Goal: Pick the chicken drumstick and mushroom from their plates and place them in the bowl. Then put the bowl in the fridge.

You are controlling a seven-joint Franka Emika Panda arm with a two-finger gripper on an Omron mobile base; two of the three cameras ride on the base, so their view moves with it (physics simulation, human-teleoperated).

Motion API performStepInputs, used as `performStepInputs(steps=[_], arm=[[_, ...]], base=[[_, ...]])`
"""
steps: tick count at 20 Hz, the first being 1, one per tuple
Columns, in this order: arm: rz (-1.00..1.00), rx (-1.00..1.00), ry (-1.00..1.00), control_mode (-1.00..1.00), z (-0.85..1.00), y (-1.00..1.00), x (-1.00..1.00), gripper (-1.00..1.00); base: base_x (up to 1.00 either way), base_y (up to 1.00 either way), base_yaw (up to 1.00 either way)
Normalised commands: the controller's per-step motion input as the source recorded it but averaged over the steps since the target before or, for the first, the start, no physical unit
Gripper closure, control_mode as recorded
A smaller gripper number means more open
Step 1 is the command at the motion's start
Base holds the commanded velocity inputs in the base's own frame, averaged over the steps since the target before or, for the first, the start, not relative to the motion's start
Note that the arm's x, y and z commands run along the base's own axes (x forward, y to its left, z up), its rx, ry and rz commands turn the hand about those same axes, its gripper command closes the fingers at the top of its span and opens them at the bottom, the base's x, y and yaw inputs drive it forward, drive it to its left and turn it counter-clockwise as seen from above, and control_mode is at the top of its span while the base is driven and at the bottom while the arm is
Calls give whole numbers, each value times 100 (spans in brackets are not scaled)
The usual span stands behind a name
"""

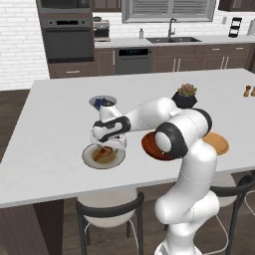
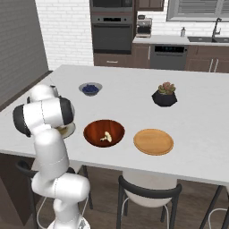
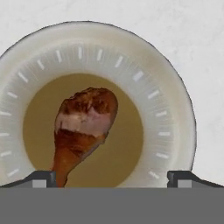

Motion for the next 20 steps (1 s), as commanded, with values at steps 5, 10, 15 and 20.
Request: performStepInputs(steps=[5, 10, 15, 20], arm=[[-13, 0, 0, -100, -12, 0, 14, -100], [-9, 0, 0, -100, -21, 0, 18, -100], [-6, 0, 0, -100, -18, 0, 13, -100], [-3, 0, 0, -100, -6, 1, 16, -100]], base=[[0, 0, 0], [0, 0, 0], [0, 0, 0], [0, 0, 0]])
